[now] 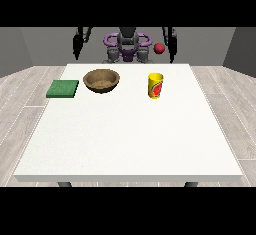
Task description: Pick the cup and pour the ball into the bowl, then pick the bowl and place it on the pad
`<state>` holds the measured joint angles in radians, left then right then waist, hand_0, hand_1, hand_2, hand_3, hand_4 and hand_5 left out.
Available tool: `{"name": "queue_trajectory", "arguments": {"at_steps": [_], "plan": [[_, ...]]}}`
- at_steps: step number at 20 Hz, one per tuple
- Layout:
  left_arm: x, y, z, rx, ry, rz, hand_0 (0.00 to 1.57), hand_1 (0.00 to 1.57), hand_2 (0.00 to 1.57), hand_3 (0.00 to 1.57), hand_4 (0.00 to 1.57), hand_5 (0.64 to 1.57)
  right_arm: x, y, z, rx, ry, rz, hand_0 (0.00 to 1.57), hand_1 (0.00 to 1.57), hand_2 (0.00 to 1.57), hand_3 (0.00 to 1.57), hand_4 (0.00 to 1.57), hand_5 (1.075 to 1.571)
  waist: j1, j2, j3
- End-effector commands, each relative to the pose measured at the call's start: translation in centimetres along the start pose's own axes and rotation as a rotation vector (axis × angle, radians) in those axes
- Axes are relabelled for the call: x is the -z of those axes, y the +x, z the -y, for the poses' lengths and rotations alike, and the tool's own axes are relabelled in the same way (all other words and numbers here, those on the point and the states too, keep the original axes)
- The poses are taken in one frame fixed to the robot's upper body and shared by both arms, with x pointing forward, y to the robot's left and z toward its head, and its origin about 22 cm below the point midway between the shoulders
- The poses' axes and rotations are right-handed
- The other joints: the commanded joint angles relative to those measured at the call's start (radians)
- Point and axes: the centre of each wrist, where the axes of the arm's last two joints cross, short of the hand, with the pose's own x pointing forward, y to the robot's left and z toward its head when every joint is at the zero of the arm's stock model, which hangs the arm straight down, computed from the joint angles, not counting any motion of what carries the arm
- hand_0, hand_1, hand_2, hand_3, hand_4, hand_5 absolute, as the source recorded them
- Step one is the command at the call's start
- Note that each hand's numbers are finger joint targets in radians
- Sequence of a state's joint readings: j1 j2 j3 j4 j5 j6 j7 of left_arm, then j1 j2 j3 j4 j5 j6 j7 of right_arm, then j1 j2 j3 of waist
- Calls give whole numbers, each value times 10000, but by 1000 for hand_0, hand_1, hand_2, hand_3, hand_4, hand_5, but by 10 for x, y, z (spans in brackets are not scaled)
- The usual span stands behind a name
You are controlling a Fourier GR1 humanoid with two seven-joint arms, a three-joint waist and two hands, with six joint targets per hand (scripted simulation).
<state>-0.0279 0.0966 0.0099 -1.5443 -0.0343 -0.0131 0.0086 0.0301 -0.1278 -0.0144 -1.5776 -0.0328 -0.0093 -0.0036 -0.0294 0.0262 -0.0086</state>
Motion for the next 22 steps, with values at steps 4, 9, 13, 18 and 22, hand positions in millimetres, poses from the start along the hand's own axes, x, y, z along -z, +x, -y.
{"name": "queue_trajectory", "arguments": {"at_steps": [4, 9, 13, 18, 22], "plan": [[3, 29, -8, 259, -37, 409, 0, 0, 0, 0, 0, 1535, 1, 27, 13, -494, 79, 269, 0, 0, 0, 305, 1058, 1571, -49, -2390, 35], [15, 70, 18, -2474, -632, 1135, 0, 0, 0, 0, 0, 1529, 14, 83, -67, 1766, 1386, 1417, 0, 0, 0, 0, 919, 1570, 572, -4703, 25], [1, 72, 12, -3968, -576, -457, 0, 0, 0, 0, 0, 1550, -5, 78, -106, 1777, 1261, -797, 0, 0, 0, 0, 724, 1570, 890, -5402, 64], [-9, 79, 17, -3875, -1081, -197, 0, 0, 0, 0, 0, 1535, -10, 121, -152, 1896, 1283, -483, 0, 0, 0, 0, 512, 1571, 656, -4299, 77], [26, 111, 20, -3005, -1131, 2171, 0, 0, 0, 0, 0, 1517, 18, 155, -168, 675, 1656, 1771, 0, 0, 0, 0, 198, 1570, 215, -1932, 77]]}}
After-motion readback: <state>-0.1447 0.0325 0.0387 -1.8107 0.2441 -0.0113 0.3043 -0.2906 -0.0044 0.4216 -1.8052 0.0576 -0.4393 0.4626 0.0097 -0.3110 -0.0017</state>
